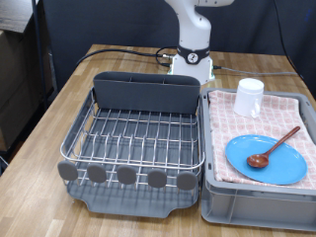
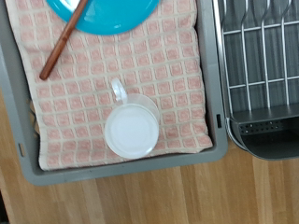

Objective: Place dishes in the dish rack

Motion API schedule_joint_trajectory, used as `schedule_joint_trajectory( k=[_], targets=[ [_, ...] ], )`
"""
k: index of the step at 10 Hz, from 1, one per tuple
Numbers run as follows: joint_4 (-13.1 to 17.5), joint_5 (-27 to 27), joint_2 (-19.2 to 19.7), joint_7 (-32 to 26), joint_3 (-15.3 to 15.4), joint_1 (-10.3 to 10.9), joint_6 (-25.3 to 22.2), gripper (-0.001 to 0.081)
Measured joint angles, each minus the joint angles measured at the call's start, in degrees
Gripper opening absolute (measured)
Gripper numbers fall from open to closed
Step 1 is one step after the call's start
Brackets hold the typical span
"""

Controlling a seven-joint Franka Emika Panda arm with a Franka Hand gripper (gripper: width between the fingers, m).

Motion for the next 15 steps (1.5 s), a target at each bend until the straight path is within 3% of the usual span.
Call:
schedule_joint_trajectory(
  k=[3,8,10,13,15],
  targets=[
    [3.77,0.0,3.7,7.12,1.92,-0.04,1.46,0.0803],
    [13.61,-0.88,15.33,21.74,4.14,-0.27,4.08,0.0803],
    [16.7,-3.06,20.0,24.61,4.8,-0.25,4.47,0.0803],
    [16.97,-5.79,24.76,27.45,5.79,-0.06,8.14,0.0803],
    [14.75,-7.11,26.01,30.1,6.8,0.19,11.94,0.0803]
  ],
)
